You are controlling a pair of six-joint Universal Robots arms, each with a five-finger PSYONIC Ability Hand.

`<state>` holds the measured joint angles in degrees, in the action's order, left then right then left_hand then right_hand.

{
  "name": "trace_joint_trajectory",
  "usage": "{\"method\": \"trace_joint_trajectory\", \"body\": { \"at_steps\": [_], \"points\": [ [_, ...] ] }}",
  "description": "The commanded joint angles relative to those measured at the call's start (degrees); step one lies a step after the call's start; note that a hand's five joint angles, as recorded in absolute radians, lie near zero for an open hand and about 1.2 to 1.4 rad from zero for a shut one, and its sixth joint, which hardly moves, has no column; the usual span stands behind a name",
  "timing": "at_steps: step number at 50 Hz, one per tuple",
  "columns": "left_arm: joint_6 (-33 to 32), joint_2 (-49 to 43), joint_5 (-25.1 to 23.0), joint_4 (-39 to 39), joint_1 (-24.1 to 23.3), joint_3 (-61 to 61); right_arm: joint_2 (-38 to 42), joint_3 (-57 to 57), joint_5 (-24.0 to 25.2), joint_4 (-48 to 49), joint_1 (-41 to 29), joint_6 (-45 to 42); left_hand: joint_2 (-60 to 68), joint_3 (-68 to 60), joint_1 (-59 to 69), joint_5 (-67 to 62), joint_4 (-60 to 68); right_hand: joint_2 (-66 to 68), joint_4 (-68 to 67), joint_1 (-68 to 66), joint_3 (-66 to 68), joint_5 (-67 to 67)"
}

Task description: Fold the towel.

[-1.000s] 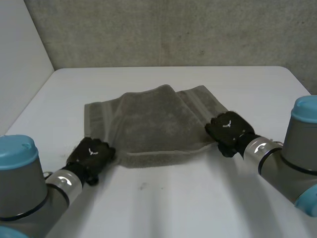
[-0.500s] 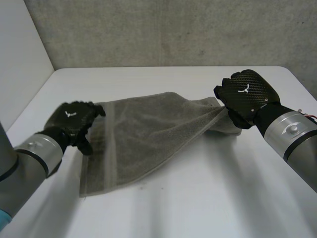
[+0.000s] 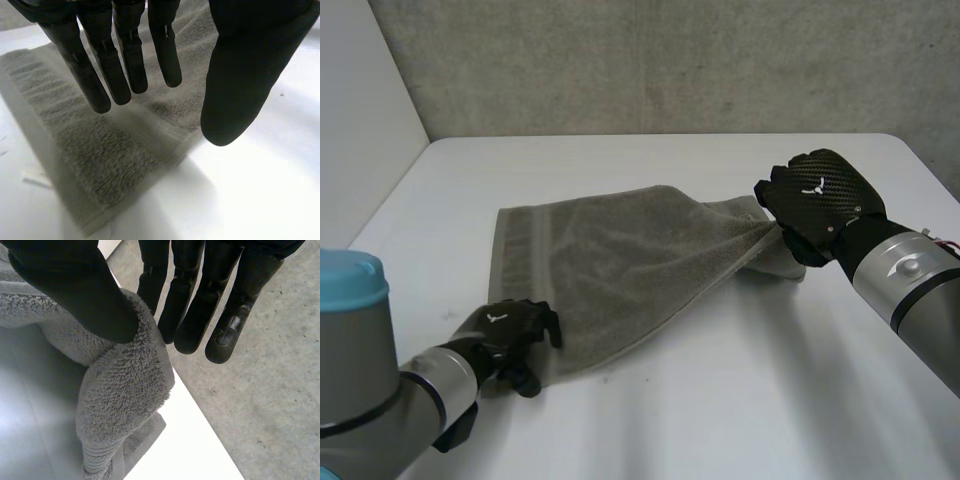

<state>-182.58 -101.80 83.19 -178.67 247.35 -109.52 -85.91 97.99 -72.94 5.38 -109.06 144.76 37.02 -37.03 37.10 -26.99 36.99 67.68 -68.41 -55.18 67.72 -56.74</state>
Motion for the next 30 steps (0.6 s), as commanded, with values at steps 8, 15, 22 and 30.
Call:
{"method": "trace_joint_trajectory", "body": {
  "at_steps": [8,15,22,30],
  "points": [
    [5.39,-8.32,9.7,-8.19,-12.23,5.71,-3.47,-0.17,-4.84,-0.72,-0.8,4.3,-12.31,12.33,-12.4,12.28,-12.29,12.32,-11.59,-24.82,12.28,-13.26],
    [6.45,-12.55,16.22,-8.89,-15.67,9.94,-6.46,-0.7,-4.93,-3.7,-1.59,4.57,-13.68,13.7,-13.77,13.65,-13.66,12.32,-11.59,-24.82,12.28,-13.26],
    [6.01,-17.63,17.71,-13.19,-17.43,14.41,-8.04,-0.96,-5.11,-4.06,-3.35,5.8,-8.83,8.85,-8.92,8.8,-8.81,12.32,-11.59,-24.82,12.28,-13.26],
    [4.95,-18.79,22.28,-18.73,-17.08,14.86,-8.14,-0.52,-4.85,-4.32,-2.47,5.8,42.98,-42.97,42.9,-43.01,43.01,12.32,-11.59,-24.82,12.28,-13.26]
  ]
}}
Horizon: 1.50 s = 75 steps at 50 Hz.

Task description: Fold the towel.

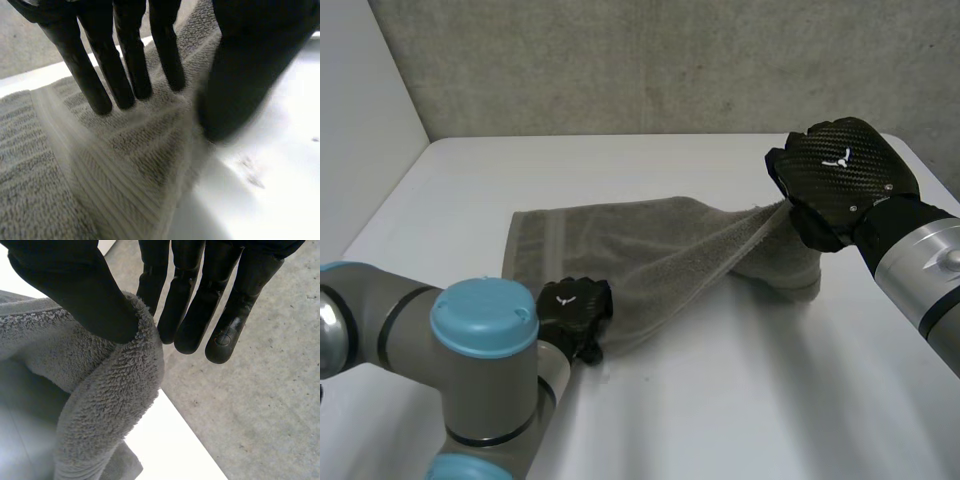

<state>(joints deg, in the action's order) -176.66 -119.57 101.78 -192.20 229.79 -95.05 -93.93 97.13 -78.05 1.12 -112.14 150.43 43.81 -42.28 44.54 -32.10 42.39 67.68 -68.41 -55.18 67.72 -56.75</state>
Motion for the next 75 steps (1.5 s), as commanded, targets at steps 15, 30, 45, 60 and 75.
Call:
{"method": "trace_joint_trajectory", "body": {
  "at_steps": [15,30,45,60,75],
  "points": [
    [-11.95,17.61,-1.76,3.59,9.62,-5.41,5.51,-0.8,1.06,-7.98,1.48,-11.56,36.19,-37.72,35.46,-37.9,37.61,12.32,-11.59,-24.82,12.28,-13.25],
    [-36.9,12.19,-6.07,19.5,16.3,5.37,22.54,-13.77,0.62,-18.88,0.52,-24.14,36.19,-37.72,35.46,-37.9,37.61,12.32,-11.59,-24.82,12.28,-13.25],
    [-38.23,-0.93,-6.24,-7.22,15.78,51.72,30.47,-45.89,-9.67,19.36,-0.27,-7.17,36.19,-37.72,35.46,-37.9,37.61,12.32,-11.59,-24.82,12.28,-13.25],
    [-38.23,4.87,-6.33,-16.1,16.04,21.71,23.0,-22.62,-6.68,14.46,-2.12,-7.79,36.19,-37.72,35.46,-37.9,37.61,12.32,-11.59,-24.82,12.28,-13.25],
    [-39.46,0.12,-6.42,-14.34,15.69,-6.73,35.92,-12.93,-5.71,-4.99,-1.42,-7.96,36.19,-37.72,35.46,-37.9,37.61,12.32,-11.59,-24.82,12.28,-13.25]
  ]
}}
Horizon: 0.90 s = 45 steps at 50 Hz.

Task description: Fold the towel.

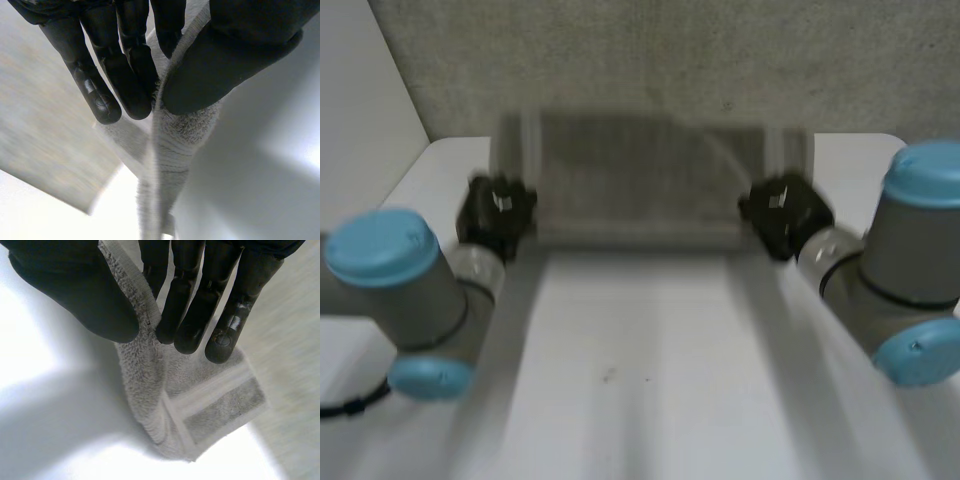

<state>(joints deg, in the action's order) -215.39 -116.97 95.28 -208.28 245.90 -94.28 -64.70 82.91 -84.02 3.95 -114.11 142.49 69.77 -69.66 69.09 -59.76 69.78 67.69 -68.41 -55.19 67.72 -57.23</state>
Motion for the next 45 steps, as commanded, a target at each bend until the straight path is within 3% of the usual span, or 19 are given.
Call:
{"method": "trace_joint_trajectory", "body": {
  "at_steps": [1,8,10,12,13,15,17,24,29,31,34,45],
  "points": [
    [-0.9,-2.21,0.0,2.61,-0.42,-8.72,6.69,1.38,0.35,-9.04,0.72,0.33,10.23,-10.34,10.91,-10.24,10.22,12.31,-11.59,-24.81,12.28,-12.77],
    [-1.08,2.63,0.09,5.52,-0.42,-11.37,2.73,3.49,2.2,-10.02,0.81,1.13,10.23,-10.34,10.91,-10.24,10.22,12.31,-11.59,-24.81,12.28,-12.77],
    [-1.08,4.03,0.09,6.04,-0.42,-12.24,0.98,4.36,2.64,-10.02,0.99,1.13,10.23,-10.34,10.91,-10.24,10.22,4.47,-3.74,-16.97,4.43,-4.92],
    [-0.91,6.04,0.09,7.09,-0.94,-13.73,-1.91,5.85,3.07,-10.1,1.69,1.13,10.23,-10.34,10.91,-10.24,10.22,-14.63,15.36,2.13,-14.66,14.17],
    [-0.9,6.05,0.09,7.1,-0.95,-13.74,-1.92,5.86,3.07,-10.11,1.69,1.13,10.23,-10.34,10.91,-10.24,10.22,-14.71,15.44,2.21,-14.75,14.25],
    [-0.9,8.07,0.09,7.89,-1.56,-15.31,-4.11,6.65,3.16,-10.11,2.04,1.13,10.23,-10.34,10.91,-10.24,10.22,-30.77,31.5,18.27,-30.81,30.32],
    [-0.9,9.03,0.09,8.15,-2.08,-16.1,-5.17,6.82,3.16,-10.19,2.13,1.04,10.23,-10.34,10.91,-10.24,10.22,-35.19,35.92,22.69,-35.22,34.73],
    [-1.08,11.06,0.17,8.59,-2.79,-18.75,-7.9,5.24,5.62,-10.28,2.4,-0.28,10.23,-10.34,10.91,-10.24,10.22,-37.08,37.81,24.58,-37.12,36.63],
    [-1.17,11.85,0.17,8.59,-2.7,-19.89,-7.11,1.2,11.51,-10.72,2.48,-3.8,10.23,-10.34,10.91,-10.24,10.22,-36.91,37.64,24.41,-36.95,36.46],
    [-1.17,12.03,0.35,8.59,-2.79,-20.5,-3.7,-1.6,15.36,-11.6,2.84,-7.47,10.23,-10.34,10.91,-10.24,10.22,-37.08,37.81,24.58,-37.12,36.62],
    [-1.17,12.03,0.35,8.59,-2.79,-20.86,0.78,-5.28,17.39,-12.91,3.01,-12.21,10.23,-10.34,10.91,-10.24,10.22,-37.08,37.81,24.58,-37.12,36.63],
    [-1.08,12.03,0.53,8.5,-2.79,-21.03,12.65,-13.03,20.57,-14.59,3.1,-22.42,10.23,-10.34,10.91,-10.24,10.22,-33.9,34.63,21.4,-33.93,33.44]
  ]
}}
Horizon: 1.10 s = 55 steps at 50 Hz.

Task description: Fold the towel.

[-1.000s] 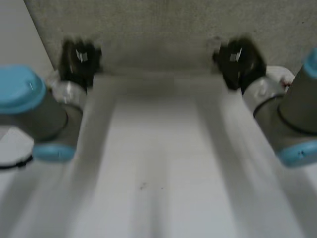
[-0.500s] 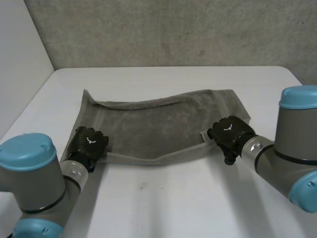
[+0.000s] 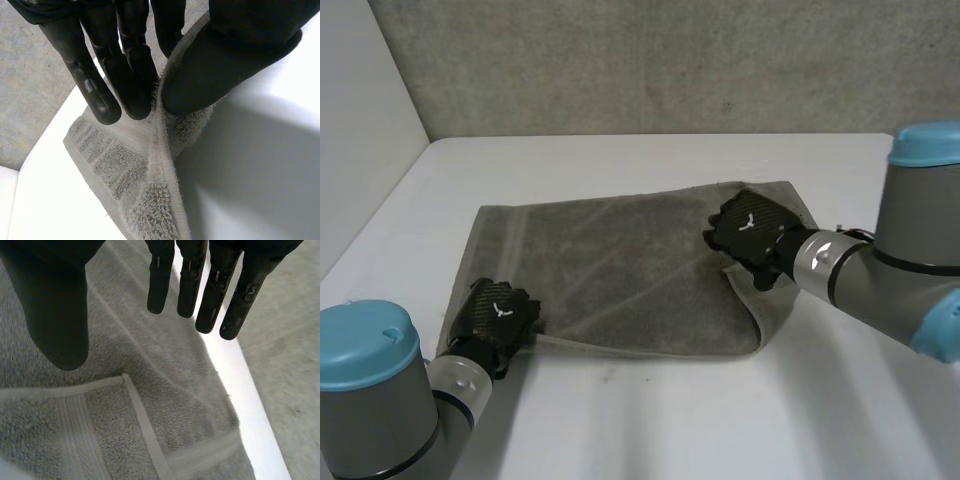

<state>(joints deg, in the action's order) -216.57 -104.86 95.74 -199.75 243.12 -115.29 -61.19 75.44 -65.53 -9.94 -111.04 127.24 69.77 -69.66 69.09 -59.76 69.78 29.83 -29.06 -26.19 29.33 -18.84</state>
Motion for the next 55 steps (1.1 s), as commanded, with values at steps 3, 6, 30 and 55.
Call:
{"method": "trace_joint_trajectory", "body": {
  "at_steps": [3,6,30,55],
  "points": [
    [0.01,-0.08,0.06,-0.03,-0.18,-0.02,11.52,-6.97,2.08,-0.61,0.03,-9.02,10.23,-10.34,10.91,-10.24,10.22,4.47,-5.25,-8.11,4.97,-5.46],
    [0.09,-0.08,0.06,-0.03,-0.19,-0.02,13.28,-8.02,1.9,-0.52,0.03,-10.86,10.23,-10.34,10.91,-10.24,10.22,4.81,-5.59,-8.45,5.31,-5.8],
    [0.27,-0.08,0.06,-0.29,-0.1,-0.29,17.6,-10.67,-1.7,3.7,1.17,-16.06,10.23,-10.34,10.91,-10.24,10.22,32.89,-33.67,-36.53,33.39,-33.88],
    [0.36,-0.08,0.06,-0.29,-0.01,-0.37,14.79,-5.92,-2.58,3.61,5.04,-13.17,10.23,-10.34,10.91,-10.24,10.22,14.4,-15.17,-18.03,14.89,-15.39]
  ]
}}
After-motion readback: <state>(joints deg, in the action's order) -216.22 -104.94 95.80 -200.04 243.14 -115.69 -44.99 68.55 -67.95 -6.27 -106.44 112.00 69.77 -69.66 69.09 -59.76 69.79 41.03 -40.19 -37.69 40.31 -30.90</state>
